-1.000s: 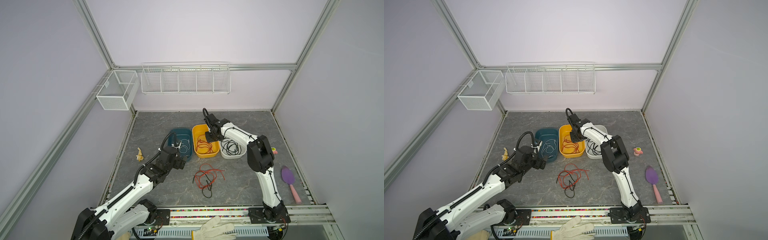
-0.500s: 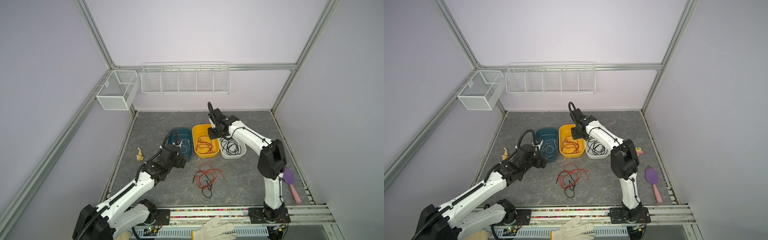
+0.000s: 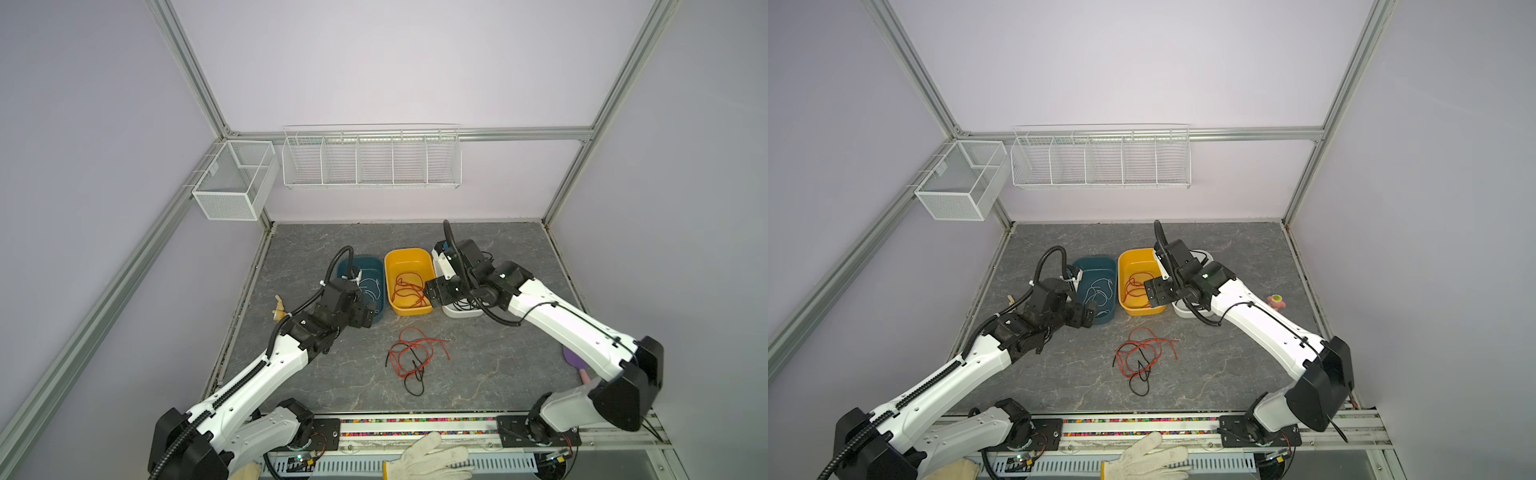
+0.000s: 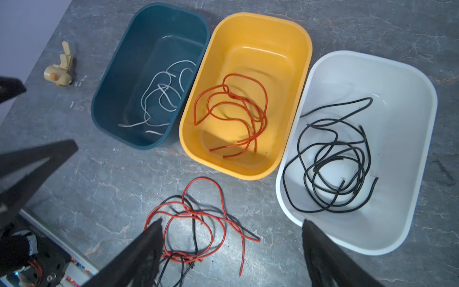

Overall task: Untangle the cables
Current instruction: 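Lower the red cable into the yellow tub and open the right gripper, then reach the right gripper down to the cable pile and grasp a black cable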

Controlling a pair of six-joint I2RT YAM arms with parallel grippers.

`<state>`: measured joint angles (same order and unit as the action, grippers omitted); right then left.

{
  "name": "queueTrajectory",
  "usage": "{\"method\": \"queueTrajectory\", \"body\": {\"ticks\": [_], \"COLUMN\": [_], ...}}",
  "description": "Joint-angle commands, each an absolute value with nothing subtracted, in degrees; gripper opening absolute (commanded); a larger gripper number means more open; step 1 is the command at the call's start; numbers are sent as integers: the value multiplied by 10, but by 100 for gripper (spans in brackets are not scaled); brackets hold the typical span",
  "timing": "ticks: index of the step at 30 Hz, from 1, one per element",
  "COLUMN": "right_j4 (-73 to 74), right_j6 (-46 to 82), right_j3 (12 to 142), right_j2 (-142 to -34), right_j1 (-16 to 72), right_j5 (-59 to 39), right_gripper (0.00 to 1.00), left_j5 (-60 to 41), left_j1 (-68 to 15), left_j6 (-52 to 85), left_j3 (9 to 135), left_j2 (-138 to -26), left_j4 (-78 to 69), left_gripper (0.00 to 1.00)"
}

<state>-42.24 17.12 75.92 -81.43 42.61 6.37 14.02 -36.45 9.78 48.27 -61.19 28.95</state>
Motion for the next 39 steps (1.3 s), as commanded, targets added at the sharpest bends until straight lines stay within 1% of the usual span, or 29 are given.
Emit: {"method": "queueTrajectory", "body": {"ticks": [1, 3, 6, 11, 17, 20, 22, 27, 32, 39], "right_j4": [-407, -396, -376, -341, -287, -279, -280, -282, -277, -271], "right_j6": [181, 192, 218, 279, 327, 335, 339, 351, 362, 366], "right_j3": [698, 656, 597, 515, 445, 446, 454, 472, 481, 499], "right_j2": [-758, -712, -652, -600, -604, -629, -648, -707, -751, -800], "right_j1": [437, 445, 469, 525, 595, 626, 648, 677, 687, 688], "right_j5": [43, 13, -17, -48, -51, -37, -11, 29, 44, 43], "right_gripper": [88, 88, 88, 89, 93, 98, 100, 90, 80, 66], "left_j5": [115, 89, 47, 42, 77, 31, 23, 7, -13, -16], "left_j1": [-367, -367, -367, -370, -374, -373, -373, -374, -374, -380], "left_j6": [192, 226, 242, 218, 166, 133, 121, 85, 57, 47], "left_j3": [524, 539, 541, 521, 507, 500, 491, 436, 386, 383], "left_j2": [-638, -657, -671, -662, -627, -612, -607, -577, -529, -517], "left_j4": [366, 399, 417, 442, 474, 449, 430, 371, 317, 315], "left_gripper": [99, 99, 99, 99, 99, 99, 99, 99, 99, 99]}}
